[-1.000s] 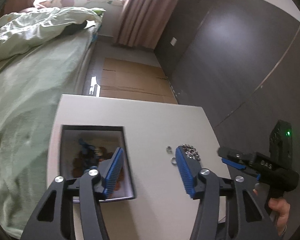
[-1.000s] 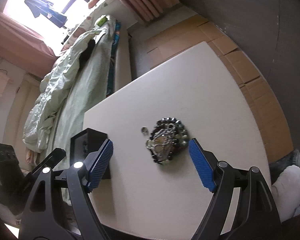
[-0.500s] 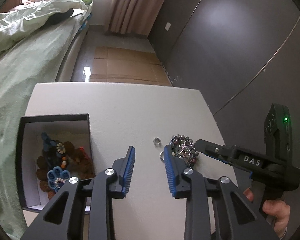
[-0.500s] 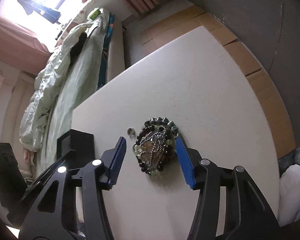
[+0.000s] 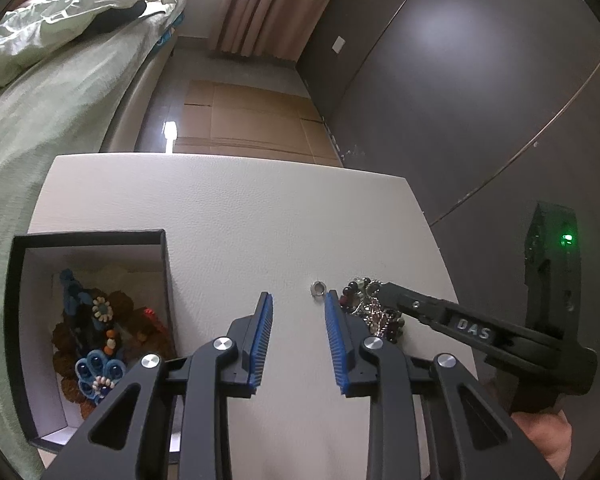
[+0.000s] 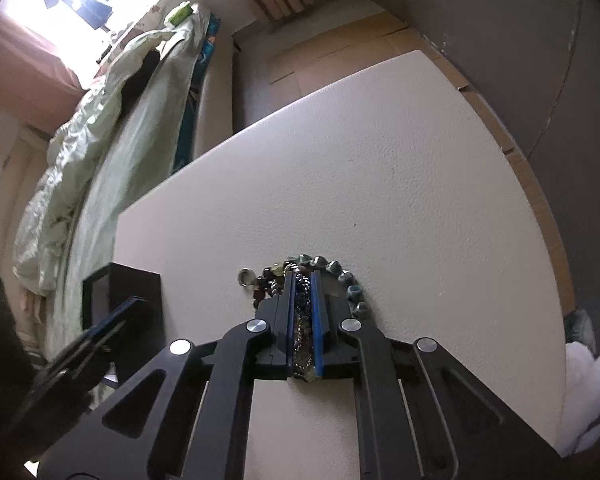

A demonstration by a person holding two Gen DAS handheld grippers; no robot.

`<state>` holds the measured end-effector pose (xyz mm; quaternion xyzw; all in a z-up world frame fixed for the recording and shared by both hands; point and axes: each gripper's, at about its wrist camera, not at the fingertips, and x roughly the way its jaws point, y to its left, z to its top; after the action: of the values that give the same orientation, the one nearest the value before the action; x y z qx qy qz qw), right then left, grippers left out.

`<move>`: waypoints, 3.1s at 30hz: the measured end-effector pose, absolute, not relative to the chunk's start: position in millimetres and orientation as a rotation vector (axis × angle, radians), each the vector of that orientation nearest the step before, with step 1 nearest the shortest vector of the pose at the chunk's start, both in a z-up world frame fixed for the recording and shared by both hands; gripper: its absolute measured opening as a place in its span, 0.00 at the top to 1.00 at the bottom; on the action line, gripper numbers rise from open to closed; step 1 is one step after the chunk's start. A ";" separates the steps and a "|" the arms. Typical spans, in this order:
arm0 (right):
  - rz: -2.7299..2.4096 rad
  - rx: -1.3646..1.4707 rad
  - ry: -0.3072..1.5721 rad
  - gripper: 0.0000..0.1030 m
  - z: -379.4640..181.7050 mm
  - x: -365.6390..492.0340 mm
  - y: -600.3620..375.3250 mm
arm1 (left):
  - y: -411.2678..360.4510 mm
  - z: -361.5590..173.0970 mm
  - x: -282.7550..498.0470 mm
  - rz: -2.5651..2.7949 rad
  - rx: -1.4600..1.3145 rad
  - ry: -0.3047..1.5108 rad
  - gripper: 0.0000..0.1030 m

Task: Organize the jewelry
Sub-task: 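Grasp the silver wire bead bracelet with the right tool and lift it, then grasp the silver chain bracelet with the left tool while the right carries the bead bracelet toward the box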

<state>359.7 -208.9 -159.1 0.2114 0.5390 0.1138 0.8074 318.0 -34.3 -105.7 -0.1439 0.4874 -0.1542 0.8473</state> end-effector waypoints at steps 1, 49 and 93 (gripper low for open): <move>0.244 0.454 1.147 0.92 -157.2 358.7 -208.4 | -35.2 -106.6 319.4 -0.328 -0.303 1.029 0.77; 0.487 0.750 0.717 0.92 -25.1 286.5 -261.6 | -136.5 -104.0 295.5 -0.507 -0.041 0.974 0.37; 0.719 0.844 0.859 0.92 -47.1 299.6 -119.6 | 93.7 18.1 234.4 -0.313 -0.475 0.653 1.00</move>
<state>299.6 -119.6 -47.1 0.3884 0.3950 0.3309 0.7640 234.4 93.7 18.1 -0.2301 0.3166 -0.1517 0.9076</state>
